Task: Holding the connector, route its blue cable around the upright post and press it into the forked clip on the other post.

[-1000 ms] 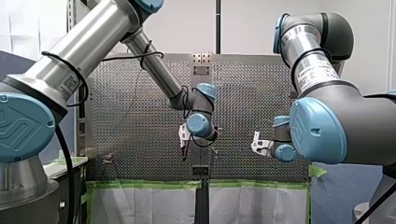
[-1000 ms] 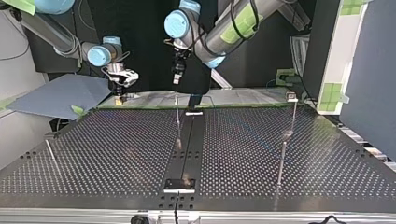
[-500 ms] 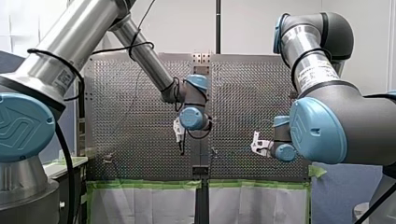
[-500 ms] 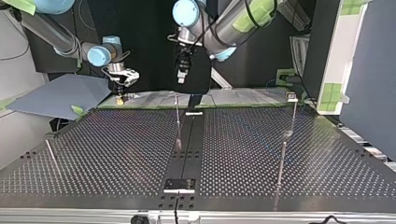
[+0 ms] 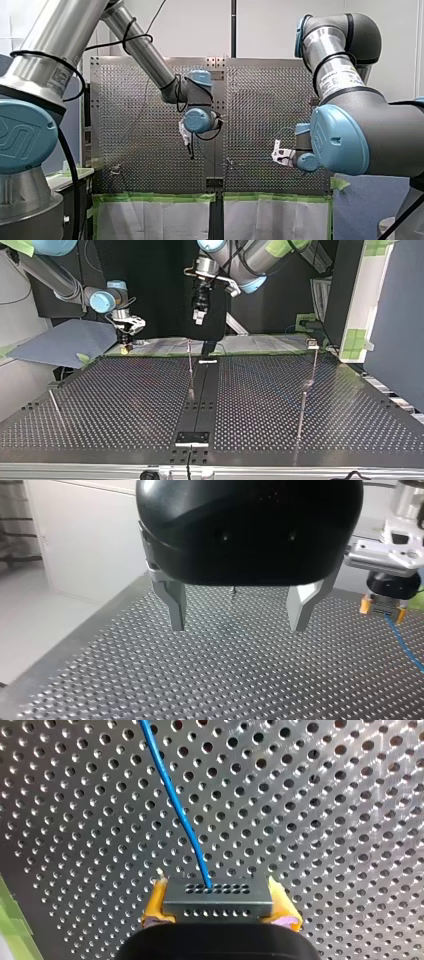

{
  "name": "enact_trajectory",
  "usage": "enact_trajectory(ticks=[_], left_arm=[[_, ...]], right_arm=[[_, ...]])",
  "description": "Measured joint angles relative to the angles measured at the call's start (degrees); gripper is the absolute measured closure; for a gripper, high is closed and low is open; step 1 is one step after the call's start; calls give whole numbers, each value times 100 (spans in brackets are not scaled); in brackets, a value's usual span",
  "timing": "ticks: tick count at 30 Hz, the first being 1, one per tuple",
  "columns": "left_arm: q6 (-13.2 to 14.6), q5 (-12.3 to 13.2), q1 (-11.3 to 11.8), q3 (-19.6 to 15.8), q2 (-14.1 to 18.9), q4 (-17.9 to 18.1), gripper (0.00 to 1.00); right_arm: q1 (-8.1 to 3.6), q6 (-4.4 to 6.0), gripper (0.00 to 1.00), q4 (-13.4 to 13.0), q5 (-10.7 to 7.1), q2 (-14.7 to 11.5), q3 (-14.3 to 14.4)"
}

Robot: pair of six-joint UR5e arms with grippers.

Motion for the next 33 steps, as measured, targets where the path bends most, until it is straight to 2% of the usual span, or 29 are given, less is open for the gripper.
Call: enact_trajectory(ticks=[17, 33], left_arm=[[-27, -5, -12, -843, 844, 489, 0], [20, -113, -24, -1593, 1593, 530, 0]], right_arm=[[-37, 0, 100, 10, 7, -1, -8], [-197, -4, 100, 4, 21, -44, -8]])
